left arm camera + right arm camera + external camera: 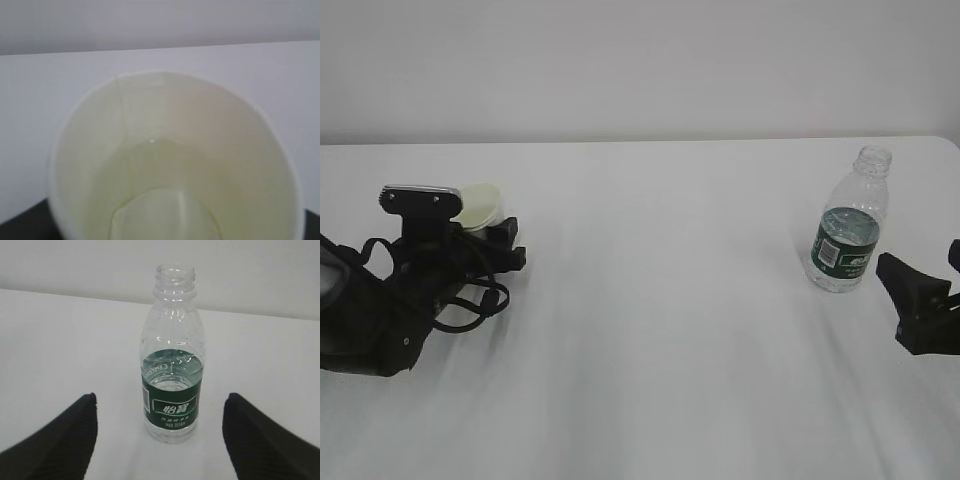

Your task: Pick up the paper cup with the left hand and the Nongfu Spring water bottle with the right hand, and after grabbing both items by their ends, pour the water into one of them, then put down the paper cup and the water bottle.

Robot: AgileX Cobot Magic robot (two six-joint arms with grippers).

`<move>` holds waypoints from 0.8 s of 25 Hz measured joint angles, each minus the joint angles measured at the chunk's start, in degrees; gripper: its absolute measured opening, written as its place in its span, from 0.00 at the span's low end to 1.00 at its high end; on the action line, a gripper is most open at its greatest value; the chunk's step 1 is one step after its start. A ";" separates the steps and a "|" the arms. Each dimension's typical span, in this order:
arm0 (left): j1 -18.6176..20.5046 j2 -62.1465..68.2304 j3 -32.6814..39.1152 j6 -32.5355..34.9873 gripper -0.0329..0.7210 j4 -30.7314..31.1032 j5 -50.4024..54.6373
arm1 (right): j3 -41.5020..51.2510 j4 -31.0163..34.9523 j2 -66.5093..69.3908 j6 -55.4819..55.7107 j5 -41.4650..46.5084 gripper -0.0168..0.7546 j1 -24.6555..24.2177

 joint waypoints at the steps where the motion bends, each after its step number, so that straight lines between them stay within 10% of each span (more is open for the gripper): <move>1: 0.00 0.00 0.00 0.00 0.72 0.00 -0.15 | 0.00 0.00 0.00 0.00 0.00 0.79 0.00; 20: 0.00 0.00 2.98 -1.28 0.87 -0.60 -1.18 | 0.00 0.00 0.00 -0.11 0.00 0.79 0.00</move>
